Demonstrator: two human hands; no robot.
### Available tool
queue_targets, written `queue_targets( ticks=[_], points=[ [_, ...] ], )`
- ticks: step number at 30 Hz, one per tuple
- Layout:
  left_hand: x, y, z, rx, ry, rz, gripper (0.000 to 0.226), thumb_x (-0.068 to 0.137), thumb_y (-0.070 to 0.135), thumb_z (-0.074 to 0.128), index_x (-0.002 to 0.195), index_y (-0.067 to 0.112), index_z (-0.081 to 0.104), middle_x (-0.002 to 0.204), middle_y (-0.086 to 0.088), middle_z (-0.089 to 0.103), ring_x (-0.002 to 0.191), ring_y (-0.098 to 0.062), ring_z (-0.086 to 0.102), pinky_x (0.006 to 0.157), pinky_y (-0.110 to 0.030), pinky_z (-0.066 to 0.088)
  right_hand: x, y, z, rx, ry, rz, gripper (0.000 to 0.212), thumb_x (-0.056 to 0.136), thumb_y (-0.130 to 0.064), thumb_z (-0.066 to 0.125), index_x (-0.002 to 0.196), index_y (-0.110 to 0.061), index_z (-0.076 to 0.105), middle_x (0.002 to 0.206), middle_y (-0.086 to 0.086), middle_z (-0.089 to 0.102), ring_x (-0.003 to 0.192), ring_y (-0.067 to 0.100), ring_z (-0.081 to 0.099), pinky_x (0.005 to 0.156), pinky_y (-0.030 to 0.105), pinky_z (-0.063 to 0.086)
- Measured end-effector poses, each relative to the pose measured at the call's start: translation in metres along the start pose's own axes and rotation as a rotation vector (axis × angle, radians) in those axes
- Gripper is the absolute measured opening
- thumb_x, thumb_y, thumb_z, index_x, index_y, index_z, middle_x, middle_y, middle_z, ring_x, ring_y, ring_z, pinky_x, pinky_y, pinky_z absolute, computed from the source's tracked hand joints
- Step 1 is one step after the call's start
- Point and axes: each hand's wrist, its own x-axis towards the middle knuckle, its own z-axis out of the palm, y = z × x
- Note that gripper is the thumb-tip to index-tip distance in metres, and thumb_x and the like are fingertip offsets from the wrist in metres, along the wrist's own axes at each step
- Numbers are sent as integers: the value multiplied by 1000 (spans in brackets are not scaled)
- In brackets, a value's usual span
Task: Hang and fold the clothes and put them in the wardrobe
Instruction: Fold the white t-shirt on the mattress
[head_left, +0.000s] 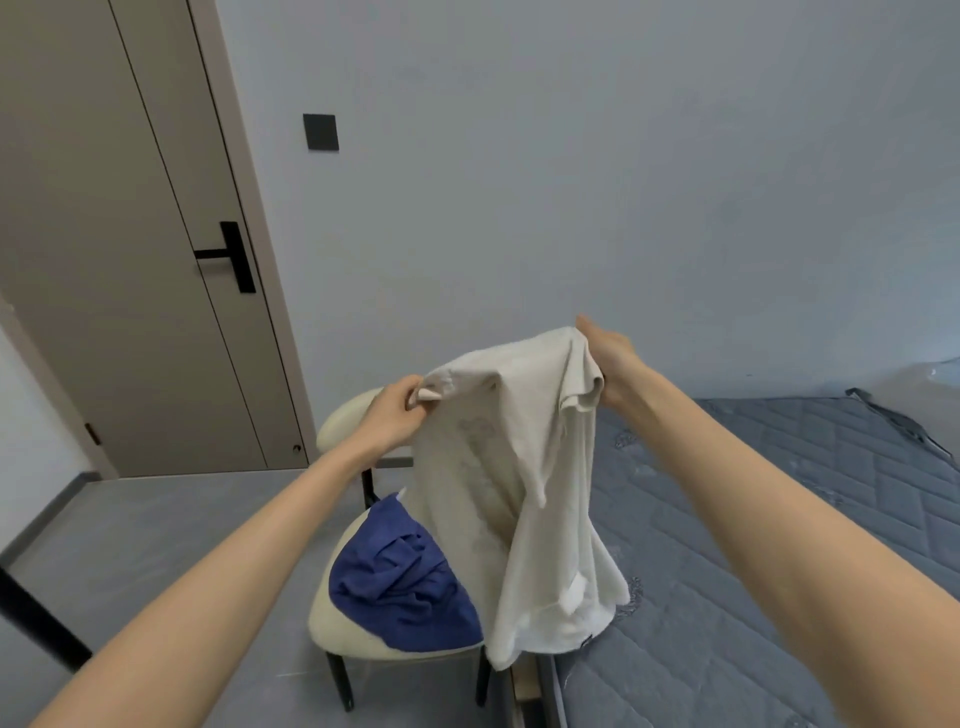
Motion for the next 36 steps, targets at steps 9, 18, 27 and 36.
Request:
queue_targets(
  ticks=[9,18,27,36],
  points=[
    [13,25,7,145,-76,176,6,89,5,44,86,8,48,81,-9,52,74,-19,43,62,-27,31,-2,68,-22,-982,-209,-60,46,81,-50,66,106,-13,58,109,5,49,104,23,49,86,31,40],
    [13,55,-6,26,-403,94,33,74,0,71,90,21,51,82,6,55,68,-8,50,55,-11,40,-27,94,22,-869,-402,-479,21,93,-16,55,73,-22,54,77,-2,53,79,17,47,60,26,29],
    [17,23,-49,614,-179,100,20,94,2,43,112,2,51,115,-17,56,105,-31,50,77,-32,35,-22,66,39,-821,-416,-391,13,92,-17,40,80,-18,40,76,-5,45,75,16,40,57,27,29],
    [8,19,-46,41,-116,76,17,97,23,49,91,12,61,77,8,55,80,-11,49,64,-19,36,-25,64,36,-1012,-225,-507,39,71,-62,68,86,-28,60,84,-9,63,84,14,56,78,35,40]
  ],
)
